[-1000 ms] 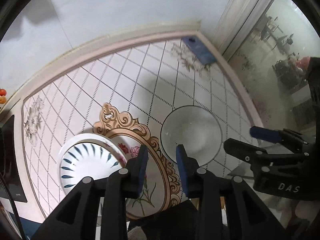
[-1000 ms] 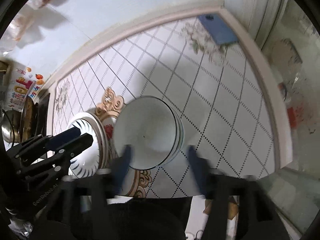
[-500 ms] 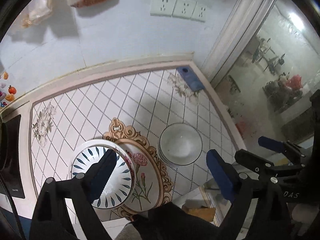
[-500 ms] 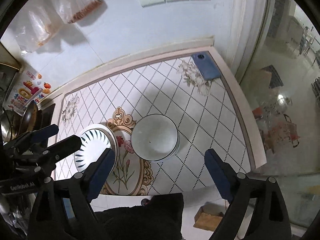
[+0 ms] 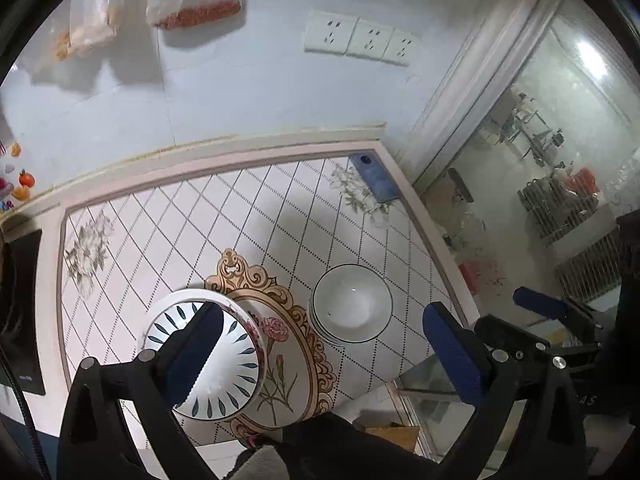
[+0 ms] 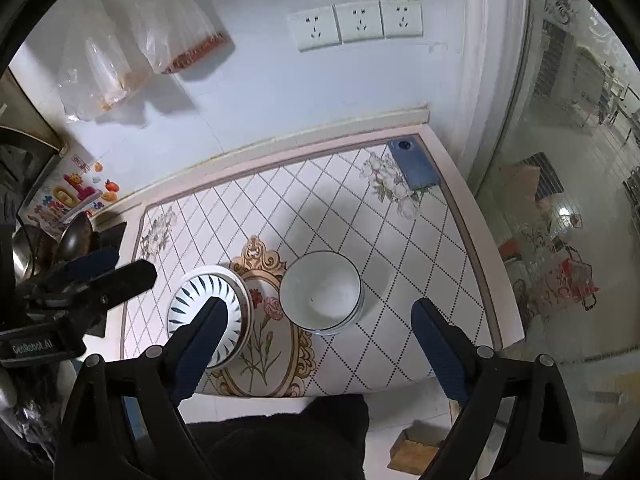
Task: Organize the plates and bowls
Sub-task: 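Grip the nested bowl stack rim with both tools, then carry the nested bowls with both tools onto the plate stack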
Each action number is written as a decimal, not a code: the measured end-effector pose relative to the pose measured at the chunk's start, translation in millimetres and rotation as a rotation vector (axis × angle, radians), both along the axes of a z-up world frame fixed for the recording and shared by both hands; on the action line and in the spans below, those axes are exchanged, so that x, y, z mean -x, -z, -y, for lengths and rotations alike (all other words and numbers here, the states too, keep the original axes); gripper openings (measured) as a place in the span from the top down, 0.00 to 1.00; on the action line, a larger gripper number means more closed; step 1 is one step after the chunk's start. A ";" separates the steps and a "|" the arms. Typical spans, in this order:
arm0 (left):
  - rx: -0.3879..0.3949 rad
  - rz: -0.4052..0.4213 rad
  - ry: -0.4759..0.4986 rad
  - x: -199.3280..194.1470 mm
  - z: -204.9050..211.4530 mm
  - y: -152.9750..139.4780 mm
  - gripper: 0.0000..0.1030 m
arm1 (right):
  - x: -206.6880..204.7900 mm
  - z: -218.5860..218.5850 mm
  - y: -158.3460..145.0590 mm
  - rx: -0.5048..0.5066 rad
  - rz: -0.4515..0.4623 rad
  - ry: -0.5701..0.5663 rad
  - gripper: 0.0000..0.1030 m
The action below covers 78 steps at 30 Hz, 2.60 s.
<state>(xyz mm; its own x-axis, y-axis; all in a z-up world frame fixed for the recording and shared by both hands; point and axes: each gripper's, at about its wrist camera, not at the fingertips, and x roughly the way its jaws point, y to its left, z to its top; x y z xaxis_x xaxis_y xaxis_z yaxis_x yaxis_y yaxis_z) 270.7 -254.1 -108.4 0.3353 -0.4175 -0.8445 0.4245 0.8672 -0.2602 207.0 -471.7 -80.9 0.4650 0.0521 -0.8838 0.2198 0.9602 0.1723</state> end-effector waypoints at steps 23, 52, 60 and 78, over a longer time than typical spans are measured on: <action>-0.005 -0.549 0.086 -93.9 77.3 227.4 0.08 | -90.8 72.3 298.4 -0.642 -0.359 0.007 0.12; 0.004 -0.512 0.036 -87.1 42.5 212.7 0.35 | -118.3 37.9 319.3 -0.704 -0.313 -0.025 0.41; 0.013 -0.454 -0.016 -92.1 5.1 180.4 0.35 | -142.9 4.1 295.5 -0.705 -0.299 -0.098 0.41; 0.079 -0.448 -0.319 -81.5 -135.3 168.9 0.35 | -189.6 -128.3 277.8 -0.695 -0.361 -0.365 0.41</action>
